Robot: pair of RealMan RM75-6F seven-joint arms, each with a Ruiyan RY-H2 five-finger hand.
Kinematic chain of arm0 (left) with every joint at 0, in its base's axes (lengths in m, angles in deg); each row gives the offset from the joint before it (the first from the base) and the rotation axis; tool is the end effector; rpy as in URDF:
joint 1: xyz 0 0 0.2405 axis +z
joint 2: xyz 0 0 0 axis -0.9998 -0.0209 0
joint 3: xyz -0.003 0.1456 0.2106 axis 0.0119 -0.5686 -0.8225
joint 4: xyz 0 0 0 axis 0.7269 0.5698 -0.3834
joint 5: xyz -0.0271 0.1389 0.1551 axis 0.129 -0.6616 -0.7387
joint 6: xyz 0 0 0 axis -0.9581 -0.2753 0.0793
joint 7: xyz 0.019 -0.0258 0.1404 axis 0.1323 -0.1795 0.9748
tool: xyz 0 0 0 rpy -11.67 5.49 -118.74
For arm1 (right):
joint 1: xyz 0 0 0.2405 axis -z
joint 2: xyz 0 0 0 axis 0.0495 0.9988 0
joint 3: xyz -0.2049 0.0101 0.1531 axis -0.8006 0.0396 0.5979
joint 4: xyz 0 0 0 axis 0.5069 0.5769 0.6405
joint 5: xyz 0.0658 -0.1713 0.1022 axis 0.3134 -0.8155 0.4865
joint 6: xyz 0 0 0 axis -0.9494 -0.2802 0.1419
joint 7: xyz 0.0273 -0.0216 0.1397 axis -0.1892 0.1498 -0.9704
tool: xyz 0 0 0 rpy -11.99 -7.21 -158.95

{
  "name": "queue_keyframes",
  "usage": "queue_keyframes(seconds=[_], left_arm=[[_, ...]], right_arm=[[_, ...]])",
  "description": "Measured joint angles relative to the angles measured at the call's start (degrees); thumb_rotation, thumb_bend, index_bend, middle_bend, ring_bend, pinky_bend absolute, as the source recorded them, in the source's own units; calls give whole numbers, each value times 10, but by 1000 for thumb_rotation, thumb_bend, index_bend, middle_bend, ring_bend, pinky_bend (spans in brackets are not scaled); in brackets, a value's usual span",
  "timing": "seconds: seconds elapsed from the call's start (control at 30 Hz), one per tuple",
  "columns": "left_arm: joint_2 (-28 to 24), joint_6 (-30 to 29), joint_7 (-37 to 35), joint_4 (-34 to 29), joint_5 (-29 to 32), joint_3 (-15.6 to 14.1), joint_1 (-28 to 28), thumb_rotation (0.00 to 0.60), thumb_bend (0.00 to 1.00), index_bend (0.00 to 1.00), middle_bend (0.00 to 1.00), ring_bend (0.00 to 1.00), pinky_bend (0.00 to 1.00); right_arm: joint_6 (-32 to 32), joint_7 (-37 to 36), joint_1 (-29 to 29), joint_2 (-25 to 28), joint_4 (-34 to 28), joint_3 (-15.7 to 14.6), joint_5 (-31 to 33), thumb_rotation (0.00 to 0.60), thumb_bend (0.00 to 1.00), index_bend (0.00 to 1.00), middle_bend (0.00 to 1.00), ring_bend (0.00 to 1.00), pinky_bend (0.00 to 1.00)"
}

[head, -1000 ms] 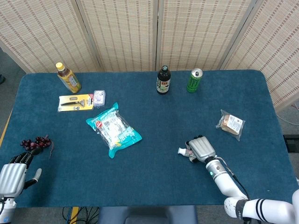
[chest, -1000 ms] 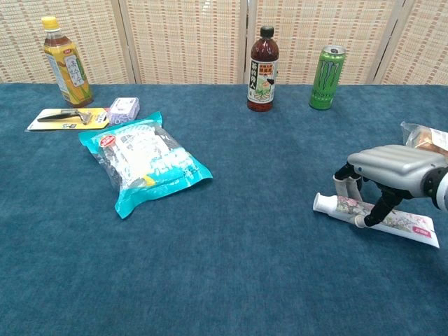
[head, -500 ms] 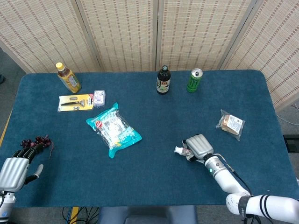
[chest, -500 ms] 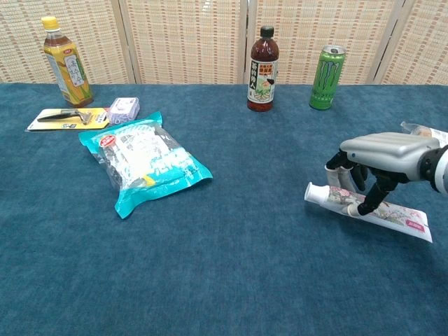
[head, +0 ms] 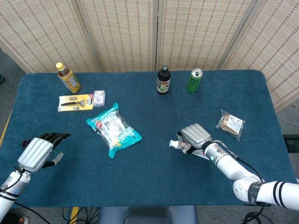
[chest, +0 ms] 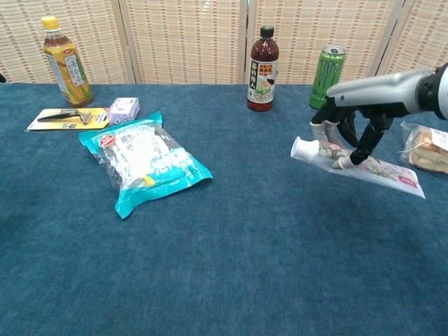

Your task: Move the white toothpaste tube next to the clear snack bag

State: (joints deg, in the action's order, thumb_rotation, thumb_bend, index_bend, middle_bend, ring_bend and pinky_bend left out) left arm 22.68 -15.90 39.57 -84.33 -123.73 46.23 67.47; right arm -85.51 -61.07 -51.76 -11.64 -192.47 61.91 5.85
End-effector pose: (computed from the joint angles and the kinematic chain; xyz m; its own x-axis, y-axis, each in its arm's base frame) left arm -0.2446 0.2584 0.1527 0.4987 0.1070 0.8602 0.8107 -0.4088 -0.4192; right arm -0.1408 -0.3382 0.0546 0.5735 -0.4722 0.6695 -0.8115 -0.4392 0.3855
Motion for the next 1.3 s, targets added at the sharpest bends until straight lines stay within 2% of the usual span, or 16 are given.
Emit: queue_keyframes(seconds=[0.17,0.4,0.6,0.93,1.3], left_arm=[[0,46,-56,4,-9,9,-53,600,331,181,294,288,315],[32,80,-94,34,-37,13,-113,600,331,156,351,354,393],[61,90,-108,56,-68,3,-148,600,331,148,417,415,464],[95,101,-85,77,-88,-13,-186,600,331,128,496,496,554],[125,125,-44,79,-81,-20,-217,600,331,128,521,521,564]], right_arm=[[50,-16,-54,27,-9,12,26,600,1000,785,722,577,408],[105,-26,-138,31,2,6,72,600,1000,792,728,585,413],[138,-34,-217,22,24,-19,117,600,1000,796,731,588,413],[176,-55,-339,-33,87,-91,173,600,1000,802,737,596,413],[198,-109,-402,-89,142,-126,187,600,1000,808,741,603,413]])
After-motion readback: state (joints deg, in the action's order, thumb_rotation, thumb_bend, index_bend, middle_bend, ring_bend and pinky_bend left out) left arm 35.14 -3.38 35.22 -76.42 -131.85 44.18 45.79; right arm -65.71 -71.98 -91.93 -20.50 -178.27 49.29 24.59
